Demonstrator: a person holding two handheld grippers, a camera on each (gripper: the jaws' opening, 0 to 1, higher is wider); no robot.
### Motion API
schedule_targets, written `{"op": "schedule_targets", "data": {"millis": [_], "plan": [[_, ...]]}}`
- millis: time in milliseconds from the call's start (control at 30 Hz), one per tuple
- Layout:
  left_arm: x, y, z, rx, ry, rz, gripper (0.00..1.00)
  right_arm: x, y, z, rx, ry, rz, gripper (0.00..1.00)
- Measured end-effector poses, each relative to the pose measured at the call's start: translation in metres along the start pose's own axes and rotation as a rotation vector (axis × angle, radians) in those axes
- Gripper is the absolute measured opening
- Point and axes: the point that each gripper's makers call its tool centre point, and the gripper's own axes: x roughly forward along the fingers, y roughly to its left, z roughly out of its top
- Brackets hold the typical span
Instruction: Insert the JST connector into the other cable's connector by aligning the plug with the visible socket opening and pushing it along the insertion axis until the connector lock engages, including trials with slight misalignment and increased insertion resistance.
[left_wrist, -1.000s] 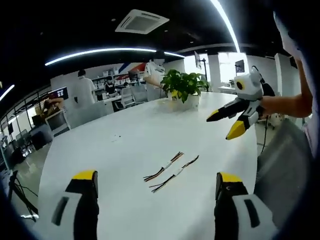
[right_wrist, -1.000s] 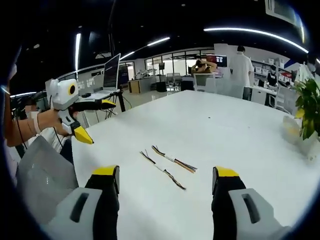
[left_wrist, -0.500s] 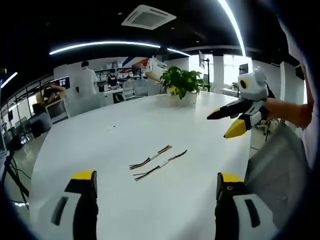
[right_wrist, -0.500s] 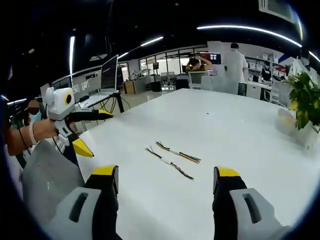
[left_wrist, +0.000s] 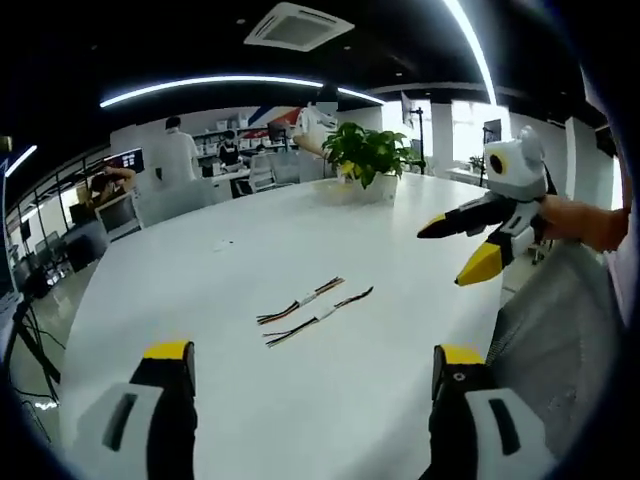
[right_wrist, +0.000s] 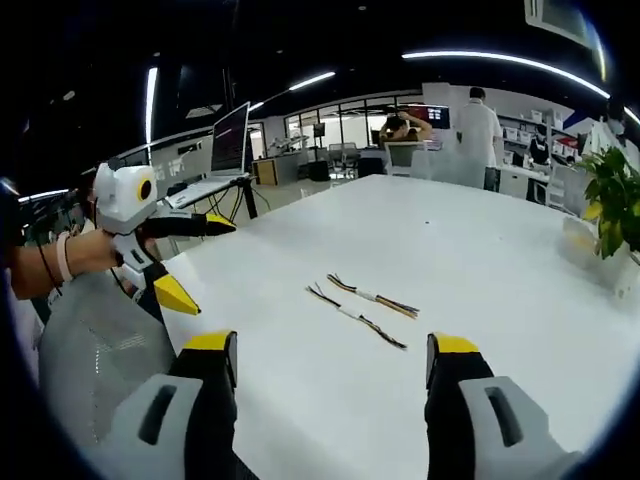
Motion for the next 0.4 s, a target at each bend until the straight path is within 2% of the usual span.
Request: {"op": "schedule_targets", "data": {"millis": [67,133,200,400], "plan": [[0.001,0.0,-0.004,0.001,0.005,-0.004,0.96,0.0,0.0,0.001,0.003,-0.004,-0.001,0.76],[0.002,0.002,-0.013,0.048,0.057,0.0,0.96,0.001,-0.001,0.003,-0.001,-0.012,-0.005,0.76],[0.002,0.003,-0.011,0.055,0.049,0.004,0.96,0.002,-0.002,0.003,-0.006,-0.007,-0.005,0.76],[0.003,0.006,-0.011,0.005,0.037,0.003,0.96,0.005,-0.004,-0.002,-0.054,0.023,-0.02,0.76]]}}
